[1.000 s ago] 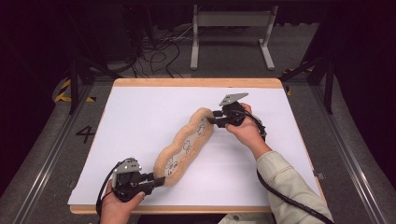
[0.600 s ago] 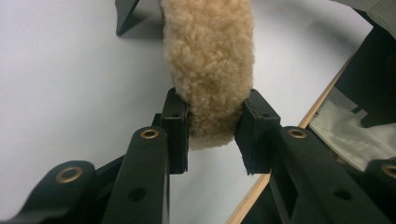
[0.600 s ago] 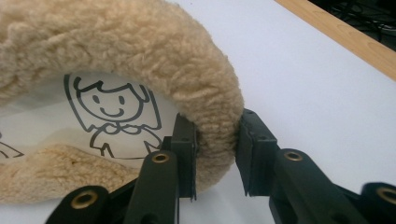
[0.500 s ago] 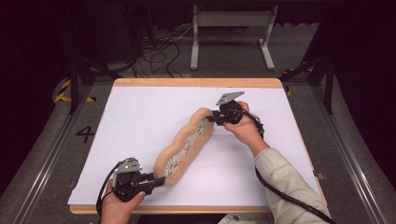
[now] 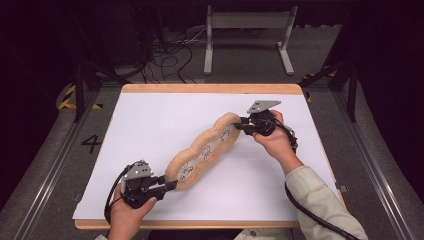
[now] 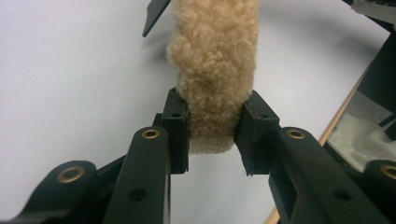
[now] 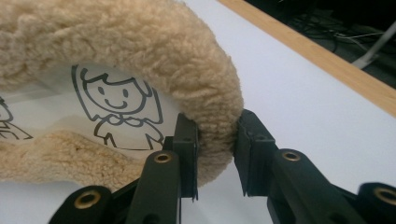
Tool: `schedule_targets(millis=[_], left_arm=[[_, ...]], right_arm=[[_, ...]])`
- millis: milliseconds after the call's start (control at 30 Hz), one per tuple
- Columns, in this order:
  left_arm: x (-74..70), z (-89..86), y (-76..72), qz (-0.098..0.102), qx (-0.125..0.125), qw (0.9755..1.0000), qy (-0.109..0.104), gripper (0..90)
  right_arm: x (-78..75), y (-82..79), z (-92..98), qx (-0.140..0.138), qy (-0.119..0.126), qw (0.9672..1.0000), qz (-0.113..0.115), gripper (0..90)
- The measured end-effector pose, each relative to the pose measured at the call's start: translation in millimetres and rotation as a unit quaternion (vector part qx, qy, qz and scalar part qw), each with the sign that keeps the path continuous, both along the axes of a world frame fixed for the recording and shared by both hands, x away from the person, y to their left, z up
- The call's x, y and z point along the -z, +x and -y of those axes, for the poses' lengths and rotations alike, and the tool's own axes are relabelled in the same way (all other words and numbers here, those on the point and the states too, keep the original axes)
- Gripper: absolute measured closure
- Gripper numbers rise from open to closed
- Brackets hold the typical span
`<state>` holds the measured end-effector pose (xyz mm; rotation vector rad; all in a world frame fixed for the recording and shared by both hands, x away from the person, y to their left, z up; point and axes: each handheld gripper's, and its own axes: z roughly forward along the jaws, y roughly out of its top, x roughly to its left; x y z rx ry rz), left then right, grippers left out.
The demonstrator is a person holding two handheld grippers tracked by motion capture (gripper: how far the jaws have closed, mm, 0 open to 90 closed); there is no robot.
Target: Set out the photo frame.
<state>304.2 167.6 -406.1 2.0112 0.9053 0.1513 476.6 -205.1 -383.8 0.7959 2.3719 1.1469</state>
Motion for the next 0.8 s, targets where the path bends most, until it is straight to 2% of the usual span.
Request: schedule_targets(millis=[267,300,433,600,633,800], left_arm=[[-6.4,6.6,16.7,0.018,0.005,0.9998,-0.001,67.8],[-7.7,7.6,20.0,0.022,0.005,0.9997,0.002,67.7],[-10.7,12.0,34.0,0.036,0.008,0.9991,0.021,67.3],[-11.8,13.8,46.7,0.046,0.005,0.9987,0.024,66.9],[-11.9,14.3,49.8,0.048,0.003,0.9986,0.023,66.9],[-12.4,18.5,62.0,0.058,0.001,0.9977,0.034,66.7]], right_arm=[[-10.4,-18.8,24.8,0.036,0.006,0.9993,0.014,72.1],[-12.2,-25.2,32.4,0.046,0.012,0.9987,0.017,72.1],[-11.9,-33.6,41.6,0.062,0.017,0.9977,0.022,71.9],[-9.4,-46.0,51.8,0.082,0.024,0.9961,0.022,71.6],[-8.5,-52.4,56.2,0.089,0.029,0.9954,0.020,71.5],[-8.7,-65.4,64.0,0.102,0.040,0.9937,0.023,71.3]])
